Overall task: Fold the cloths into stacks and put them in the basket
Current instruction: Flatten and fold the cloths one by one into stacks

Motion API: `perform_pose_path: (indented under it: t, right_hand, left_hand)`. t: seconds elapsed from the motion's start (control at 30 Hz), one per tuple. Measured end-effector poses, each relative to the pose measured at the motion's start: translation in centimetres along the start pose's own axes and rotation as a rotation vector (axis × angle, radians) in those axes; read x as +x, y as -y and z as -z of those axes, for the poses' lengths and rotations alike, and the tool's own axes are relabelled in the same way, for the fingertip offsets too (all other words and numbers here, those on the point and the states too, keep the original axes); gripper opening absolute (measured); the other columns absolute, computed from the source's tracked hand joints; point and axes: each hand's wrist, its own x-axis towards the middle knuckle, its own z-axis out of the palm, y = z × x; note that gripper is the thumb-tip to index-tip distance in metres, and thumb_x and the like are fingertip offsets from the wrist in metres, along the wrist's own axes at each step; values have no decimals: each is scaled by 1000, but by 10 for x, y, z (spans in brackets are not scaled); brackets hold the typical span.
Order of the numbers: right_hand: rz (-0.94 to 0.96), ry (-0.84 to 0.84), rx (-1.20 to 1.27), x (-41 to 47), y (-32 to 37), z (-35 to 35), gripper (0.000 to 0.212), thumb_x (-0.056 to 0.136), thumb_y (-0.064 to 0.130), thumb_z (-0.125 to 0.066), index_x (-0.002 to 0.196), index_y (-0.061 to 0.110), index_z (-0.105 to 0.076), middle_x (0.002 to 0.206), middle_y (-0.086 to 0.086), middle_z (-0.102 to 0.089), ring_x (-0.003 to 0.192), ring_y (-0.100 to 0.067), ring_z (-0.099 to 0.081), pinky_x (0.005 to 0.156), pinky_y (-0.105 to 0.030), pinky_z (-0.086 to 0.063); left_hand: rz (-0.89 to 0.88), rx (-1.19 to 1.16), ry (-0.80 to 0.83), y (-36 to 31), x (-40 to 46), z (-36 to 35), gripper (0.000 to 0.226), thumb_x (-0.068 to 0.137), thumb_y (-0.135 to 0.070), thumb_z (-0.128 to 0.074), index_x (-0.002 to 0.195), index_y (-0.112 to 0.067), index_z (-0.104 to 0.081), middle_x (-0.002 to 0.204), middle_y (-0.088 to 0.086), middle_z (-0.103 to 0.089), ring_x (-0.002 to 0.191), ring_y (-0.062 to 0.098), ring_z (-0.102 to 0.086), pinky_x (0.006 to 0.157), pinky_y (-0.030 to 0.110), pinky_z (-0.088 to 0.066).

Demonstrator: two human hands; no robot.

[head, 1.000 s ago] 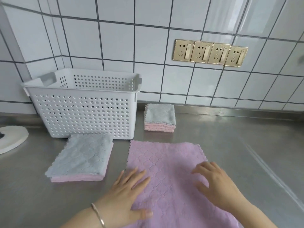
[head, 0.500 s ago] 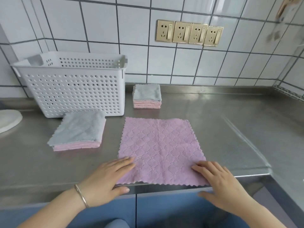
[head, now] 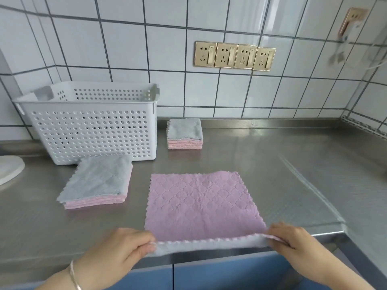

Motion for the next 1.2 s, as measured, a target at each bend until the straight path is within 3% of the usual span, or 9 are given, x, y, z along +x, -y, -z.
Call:
perform_pose_path:
  t: [0.07, 0.2, 0.27, 0.37, 0.57, 0.67, 0.77, 0.93, 1.2]
  right_hand:
    - [-87, 155, 75, 3, 5, 16, 35, 90, 21, -55, 58, 31, -46, 58, 13, -41, 57, -1, -33, 56, -19, -27]
    - [-243, 255, 200, 33, 5, 35, 43, 90, 26, -57, 53, 22, -34, 55, 10, -29, 55, -7, -27, 55, -24, -21]
    - [-306, 152, 242, 55, 0, 34, 37, 90, 27, -56, 57, 23, -40, 58, 9, -34, 56, -8, -31, 57, -24, -23]
    - [-439, -32, 352, 89, -4, 26, 28, 89, 27, -59, 65, 15, -49, 63, -2, -44, 60, -15, -40, 60, -30, -28]
    - [-608, -291, 333, 140, -7, 9, 26, 87, 23, -57, 67, 9, -49, 61, -7, -45, 57, -21, -42, 53, -28, -30]
    - [-639, -335, 278, 149, -9, 2, 26, 88, 20, -52, 67, 6, -51, 57, -7, -47, 54, -24, -44, 52, -26, -35]
    - [-650, -367, 234, 152, -8, -4, 28, 89, 20, -51, 67, 4, -54, 59, -6, -51, 67, -27, -50, 57, -28, -36]
    - [-664, -395, 200, 157, -7, -7, 28, 91, 21, -49, 73, 2, -59, 64, -8, -55, 74, -28, -51, 60, -29, -35]
    - [-705, -370, 135, 161, 2, -9, 27, 92, 30, -50, 105, 11, -65, 106, -14, -66, 99, -31, -58, 70, -29, -39]
  left_hand:
    - [65, -200, 72, -2, 3, 12, 37, 75, -75, -32, 64, -44, -49, 50, -17, -48, 51, -1, -43, 53, 9, -32]
    - [233, -359, -58, 11, 31, 21, 31, 81, -58, -49, 69, -30, -57, 51, -11, -44, 51, 0, -38, 53, 15, -30]
    - [338, -351, -101, 19, 53, 19, 28, 89, -39, -53, 74, -15, -56, 54, -8, -42, 51, 3, -36, 53, 18, -29]
    - [494, -368, -195, 36, 87, 11, 38, 90, -35, -53, 71, -2, -54, 57, -2, -42, 55, 12, -38, 58, 28, -31]
    - [665, -212, -185, 54, 131, -6, 30, 96, -29, -43, 69, -16, -48, 59, -3, -48, 61, 17, -46, 52, 24, -30]
    - [717, -88, -126, 60, 141, -11, 34, 96, -33, -39, 64, -22, -41, 72, 3, -55, 73, 24, -51, 58, 28, -29]
    - [730, -55, -141, 65, 145, -17, 36, 96, -30, -39, 61, -21, -38, 86, 13, -62, 84, 30, -56, 64, 28, -31]
    - [733, -18, -158, 68, 149, -21, 27, 96, -29, -40, 76, -14, -50, 95, 18, -68, 91, 33, -60, 66, 29, -34]
    - [762, 51, -136, 66, 153, -22, 30, 96, -30, -40, 100, -7, -59, 107, 16, -67, 101, 32, -59, 74, 30, -41]
